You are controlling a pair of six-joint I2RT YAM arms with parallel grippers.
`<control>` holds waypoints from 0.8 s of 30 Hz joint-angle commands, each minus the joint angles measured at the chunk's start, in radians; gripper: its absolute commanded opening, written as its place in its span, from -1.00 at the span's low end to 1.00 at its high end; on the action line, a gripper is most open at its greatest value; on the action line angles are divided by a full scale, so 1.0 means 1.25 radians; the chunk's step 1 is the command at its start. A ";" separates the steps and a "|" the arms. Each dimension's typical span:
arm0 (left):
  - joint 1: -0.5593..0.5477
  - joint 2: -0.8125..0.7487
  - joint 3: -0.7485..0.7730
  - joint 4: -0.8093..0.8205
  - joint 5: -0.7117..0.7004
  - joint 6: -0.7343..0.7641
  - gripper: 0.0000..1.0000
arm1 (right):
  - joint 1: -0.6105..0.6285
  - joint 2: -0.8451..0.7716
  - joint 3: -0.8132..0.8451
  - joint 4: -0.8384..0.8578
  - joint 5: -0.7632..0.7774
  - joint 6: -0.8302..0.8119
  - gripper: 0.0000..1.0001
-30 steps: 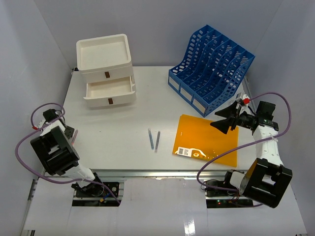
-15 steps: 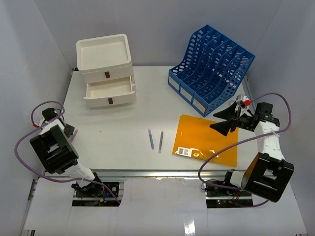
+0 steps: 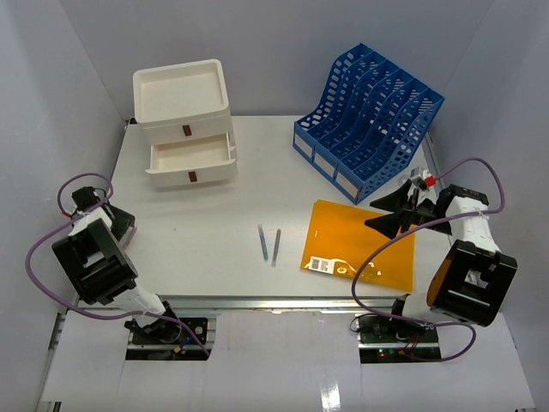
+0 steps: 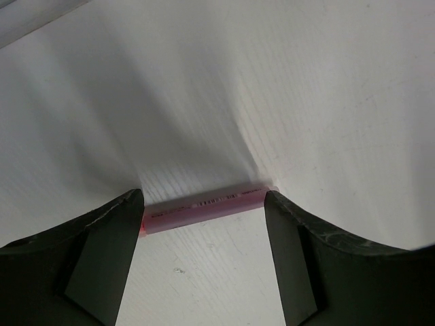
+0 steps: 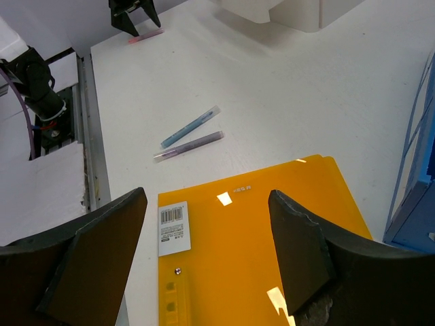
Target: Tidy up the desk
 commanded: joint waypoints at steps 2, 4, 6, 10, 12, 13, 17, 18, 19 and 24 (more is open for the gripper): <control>-0.001 -0.001 0.013 0.013 0.109 0.055 0.68 | 0.011 -0.025 0.021 -0.060 -0.051 -0.080 0.57; -0.001 -0.004 0.014 0.013 0.132 0.079 0.69 | 0.015 -0.023 0.021 -0.060 -0.052 -0.079 0.57; -0.001 -0.006 0.012 0.013 0.146 0.096 0.70 | 0.020 -0.022 0.021 -0.060 -0.052 -0.078 0.57; -0.001 -0.010 -0.001 0.013 0.156 0.126 0.71 | 0.022 -0.023 0.021 -0.060 -0.056 -0.076 0.57; -0.001 -0.015 -0.006 0.013 0.149 0.133 0.72 | 0.023 -0.025 0.020 -0.060 -0.058 -0.074 0.57; 0.000 -0.016 -0.011 0.011 0.144 0.135 0.72 | 0.023 -0.025 0.020 -0.060 -0.059 -0.074 0.57; 0.000 -0.022 -0.026 0.003 0.120 0.134 0.72 | 0.025 -0.027 0.016 -0.060 -0.060 -0.069 0.57; -0.001 -0.026 -0.030 0.002 0.116 0.133 0.72 | 0.025 -0.028 0.015 -0.060 -0.061 -0.068 0.57; 0.000 -0.029 -0.035 0.002 0.113 0.133 0.72 | 0.025 -0.030 0.015 -0.060 -0.062 -0.067 0.57; -0.001 -0.030 -0.051 -0.002 0.090 0.142 0.71 | 0.028 -0.042 0.005 -0.060 -0.064 -0.064 0.57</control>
